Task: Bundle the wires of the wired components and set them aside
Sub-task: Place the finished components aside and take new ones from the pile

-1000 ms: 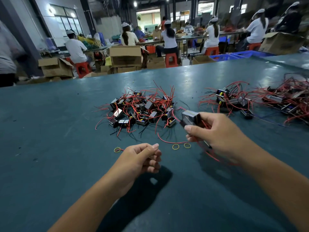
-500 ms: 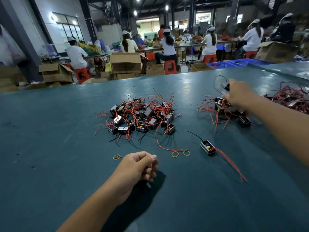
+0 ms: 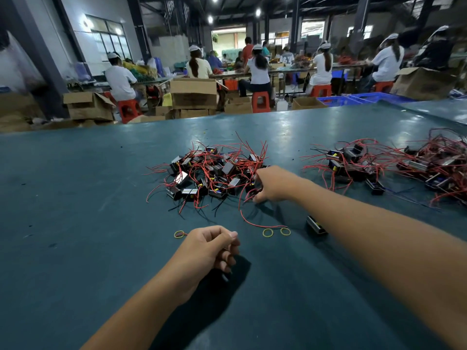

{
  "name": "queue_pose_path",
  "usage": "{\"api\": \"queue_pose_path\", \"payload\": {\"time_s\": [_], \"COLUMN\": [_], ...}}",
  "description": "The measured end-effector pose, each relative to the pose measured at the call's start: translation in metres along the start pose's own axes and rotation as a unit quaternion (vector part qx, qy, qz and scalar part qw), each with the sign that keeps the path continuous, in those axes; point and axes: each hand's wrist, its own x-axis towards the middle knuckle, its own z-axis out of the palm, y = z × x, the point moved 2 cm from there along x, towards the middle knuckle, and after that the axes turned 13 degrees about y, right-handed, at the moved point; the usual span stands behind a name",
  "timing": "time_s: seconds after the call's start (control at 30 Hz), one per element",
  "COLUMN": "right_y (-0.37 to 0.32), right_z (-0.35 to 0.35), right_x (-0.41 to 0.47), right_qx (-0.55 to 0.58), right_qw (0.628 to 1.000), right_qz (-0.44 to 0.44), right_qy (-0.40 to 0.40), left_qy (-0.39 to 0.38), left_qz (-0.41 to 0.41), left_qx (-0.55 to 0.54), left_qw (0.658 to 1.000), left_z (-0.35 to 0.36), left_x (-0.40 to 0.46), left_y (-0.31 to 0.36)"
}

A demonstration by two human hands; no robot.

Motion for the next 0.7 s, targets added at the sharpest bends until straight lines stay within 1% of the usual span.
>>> {"api": "queue_pose_path", "payload": {"time_s": [0.1, 0.17, 0.2, 0.23, 0.3, 0.37, 0.43, 0.5, 0.57, 0.63, 0.7], "right_y": [-0.001, 0.0, 0.001, 0.0, -0.005, -0.017, -0.032, -0.044, -0.05, -0.053, -0.055], "right_z": [-0.006, -0.023, -0.034, -0.045, -0.06, -0.061, -0.05, -0.036, -0.025, -0.019, -0.013], "right_x": [-0.006, -0.014, -0.021, -0.031, -0.061, -0.099, -0.135, -0.158, -0.169, -0.172, -0.173], "right_qx": [-0.038, -0.034, -0.003, 0.057, 0.213, 0.319, 0.36, 0.377, 0.393, 0.405, 0.422], "right_qw": [0.999, 0.997, 0.995, 0.99, 0.962, 0.933, 0.918, 0.911, 0.902, 0.893, 0.885], "right_qz": [-0.009, -0.011, -0.011, -0.008, -0.013, -0.055, -0.093, -0.102, -0.097, -0.083, -0.082], "right_qy": [0.03, 0.068, 0.095, 0.126, 0.169, 0.159, 0.135, 0.129, 0.152, 0.175, 0.179], "left_qy": [0.004, 0.006, 0.009, 0.014, 0.027, 0.04, 0.027, -0.03, -0.083, -0.093, -0.089], "left_qz": [-0.003, -0.001, 0.002, 0.005, 0.016, 0.027, 0.031, 0.02, 0.017, 0.022, 0.014], "left_qx": [0.007, 0.01, 0.013, 0.015, 0.013, -0.003, -0.034, -0.064, -0.075, -0.081, -0.098], "left_qw": [1.0, 1.0, 1.0, 1.0, 0.999, 0.999, 0.999, 0.997, 0.994, 0.992, 0.991], "left_z": [-0.001, -0.002, -0.002, -0.002, -0.003, -0.004, -0.004, -0.002, 0.002, 0.003, 0.002], "left_x": [0.0, 0.001, 0.001, 0.001, 0.002, 0.002, 0.001, -0.003, -0.008, -0.008, -0.007], "left_y": [0.0, 0.0, 0.0, 0.0, 0.001, 0.004, 0.009, 0.01, 0.01, 0.008, 0.006]}}
